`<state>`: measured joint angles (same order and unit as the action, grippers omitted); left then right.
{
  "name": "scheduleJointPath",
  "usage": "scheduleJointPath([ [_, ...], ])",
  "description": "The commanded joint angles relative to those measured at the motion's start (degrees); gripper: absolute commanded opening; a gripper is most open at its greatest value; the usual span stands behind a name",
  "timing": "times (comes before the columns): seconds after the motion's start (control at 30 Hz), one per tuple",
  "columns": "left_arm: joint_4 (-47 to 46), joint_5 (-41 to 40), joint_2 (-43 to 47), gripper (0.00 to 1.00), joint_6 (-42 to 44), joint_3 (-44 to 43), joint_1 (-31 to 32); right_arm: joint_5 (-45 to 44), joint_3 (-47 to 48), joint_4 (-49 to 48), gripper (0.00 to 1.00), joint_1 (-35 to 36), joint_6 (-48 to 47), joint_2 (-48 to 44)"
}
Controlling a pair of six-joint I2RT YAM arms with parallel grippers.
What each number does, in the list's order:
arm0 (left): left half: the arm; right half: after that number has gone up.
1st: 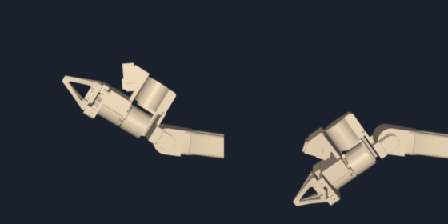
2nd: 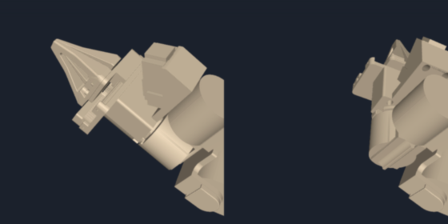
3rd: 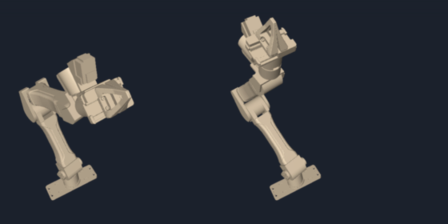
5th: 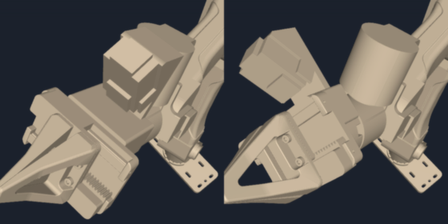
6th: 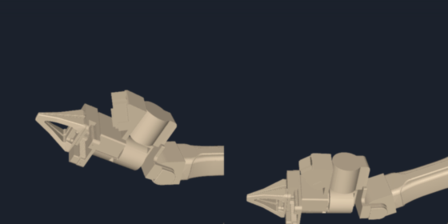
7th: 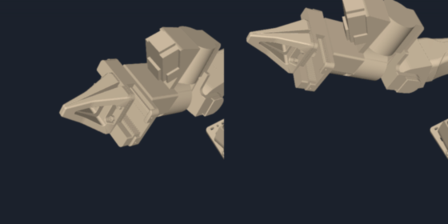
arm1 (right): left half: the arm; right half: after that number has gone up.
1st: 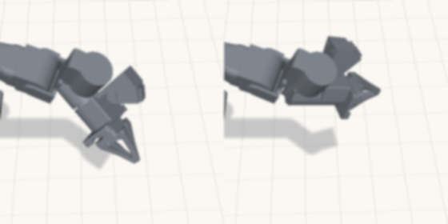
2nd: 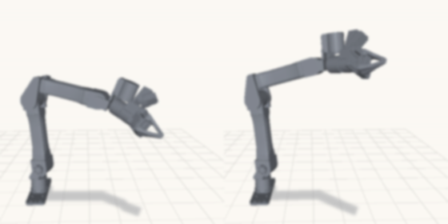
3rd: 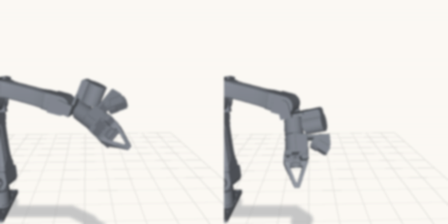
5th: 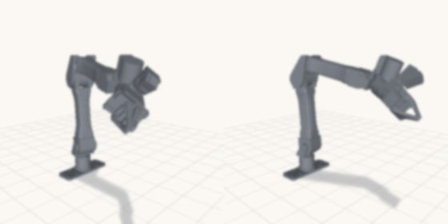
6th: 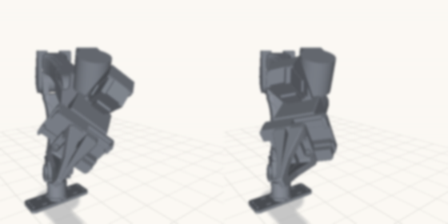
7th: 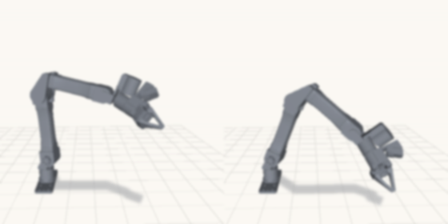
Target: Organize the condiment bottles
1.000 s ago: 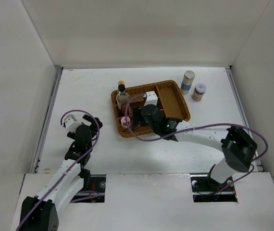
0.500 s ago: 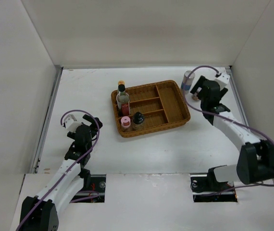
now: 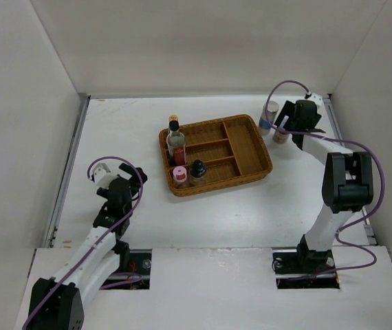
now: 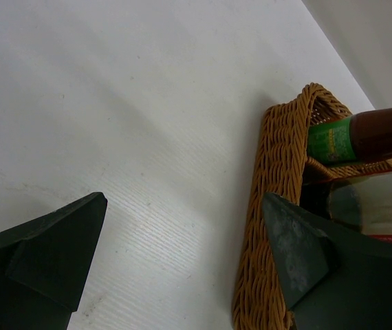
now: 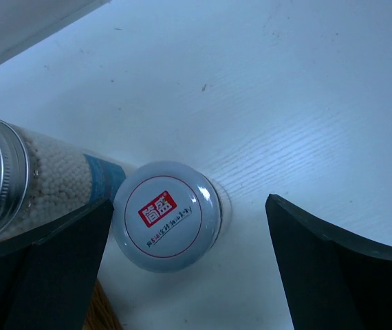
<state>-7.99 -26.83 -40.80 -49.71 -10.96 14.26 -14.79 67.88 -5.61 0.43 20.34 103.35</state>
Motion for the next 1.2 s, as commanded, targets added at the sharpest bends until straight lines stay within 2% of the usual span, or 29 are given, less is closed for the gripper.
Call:
scheduleJointPath([
  [0.0,-3.3,0.4,-0.9,1.00,0.2,0.5,-0.3,2.3,3.6,-2.7,1.00,-0.1,-2.3,2.2],
  [0.13,-3.9,0.5,-1.5,1.00,0.2,0.5,-0.2,2.2,3.7,-3.2,0.98,-0.3,-2.0,3.4],
  [0.33,-4.0,0.5,-1.6,1.00,0.2,0.5,-0.2,2.4,0.5,-6.3,0.85,-0.1,-2.0,1.2],
  [0.5,-4.1,0.5,-1.6,1.00,0.2,0.5,-0.3,3.4,4.9,-2.0,0.83,-0.2,-1.7,5.2],
  [0.57,-4.1,0.5,-1.4,1.00,0.2,0.6,-0.3,3.4,4.7,-1.9,0.78,-0.4,-1.5,5.8],
  [0.7,-4.1,0.5,-1.1,1.00,0.2,0.7,-0.3,2.5,1.1,-3.8,0.56,-0.5,-0.2,3.6],
  [0.8,-4.1,0.5,-1.7,1.00,0.2,0.5,0.0,0.9,-3.6,-5.6,0.47,-0.2,2.0,-1.8],
  [0.97,-4.1,0.7,-1.1,1.00,0.2,0.5,0.3,-2.7,-12.5,-8.5,0.46,3.2,4.1,-16.0],
  [1.17,-3.8,0.9,-0.2,1.00,0.2,0.8,0.4,-5.3,-18.2,-6.5,0.47,14.1,3.7,-29.6],
])
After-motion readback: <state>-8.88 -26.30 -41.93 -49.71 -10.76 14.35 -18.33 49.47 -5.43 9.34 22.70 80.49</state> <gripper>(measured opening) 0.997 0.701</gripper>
